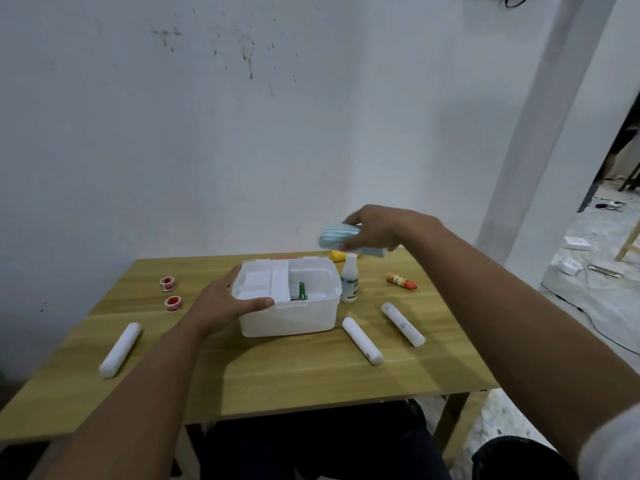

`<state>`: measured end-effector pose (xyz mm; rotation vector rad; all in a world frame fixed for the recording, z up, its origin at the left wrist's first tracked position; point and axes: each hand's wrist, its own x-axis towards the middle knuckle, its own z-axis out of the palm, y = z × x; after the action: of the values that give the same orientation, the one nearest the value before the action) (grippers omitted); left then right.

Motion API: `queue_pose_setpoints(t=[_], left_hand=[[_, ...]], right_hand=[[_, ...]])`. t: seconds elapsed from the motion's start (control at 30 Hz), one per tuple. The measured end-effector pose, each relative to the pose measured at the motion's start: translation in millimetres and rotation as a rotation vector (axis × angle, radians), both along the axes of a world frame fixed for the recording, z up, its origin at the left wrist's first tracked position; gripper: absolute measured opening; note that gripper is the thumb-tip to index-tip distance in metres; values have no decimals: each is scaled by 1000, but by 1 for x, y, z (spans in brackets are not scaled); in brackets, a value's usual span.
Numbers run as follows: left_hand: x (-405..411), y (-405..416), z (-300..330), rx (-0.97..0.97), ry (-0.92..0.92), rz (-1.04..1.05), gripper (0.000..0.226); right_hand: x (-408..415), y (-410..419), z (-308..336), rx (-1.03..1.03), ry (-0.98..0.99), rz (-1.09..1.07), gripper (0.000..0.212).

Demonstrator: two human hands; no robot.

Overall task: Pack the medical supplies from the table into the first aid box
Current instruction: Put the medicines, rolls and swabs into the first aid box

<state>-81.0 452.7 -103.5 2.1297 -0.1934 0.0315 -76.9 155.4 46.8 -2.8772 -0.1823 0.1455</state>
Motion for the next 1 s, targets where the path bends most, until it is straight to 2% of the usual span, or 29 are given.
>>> queue_pose_setpoints(t=[0.13, 0.27, 0.33, 0.4, 0.63, 0.77, 1.0], left_hand=[[1, -1, 0, 26, 1, 4, 84], [3, -2, -3, 52, 21, 68, 107], [5, -2, -5, 87, 38, 88, 114], [4, -3, -5, 81, 26, 86, 111], [5, -1, -4, 81, 33, 47, 127], [4, -1, -2, 82, 17, 32, 124], [6, 0, -3, 102, 35, 47, 118]], right_hand=[[11, 46, -22, -123, 73, 95, 52], [25, 72, -48, -318, 91, 126, 36], [31, 77, -59, -319, 117, 138, 47], [33, 77, -65, -304, 117, 144, 58], [33, 59, -61, -188, 96, 220, 49], [35, 63, -67, -200, 148, 251, 46], [41, 63, -77, -135, 74, 227, 41]])
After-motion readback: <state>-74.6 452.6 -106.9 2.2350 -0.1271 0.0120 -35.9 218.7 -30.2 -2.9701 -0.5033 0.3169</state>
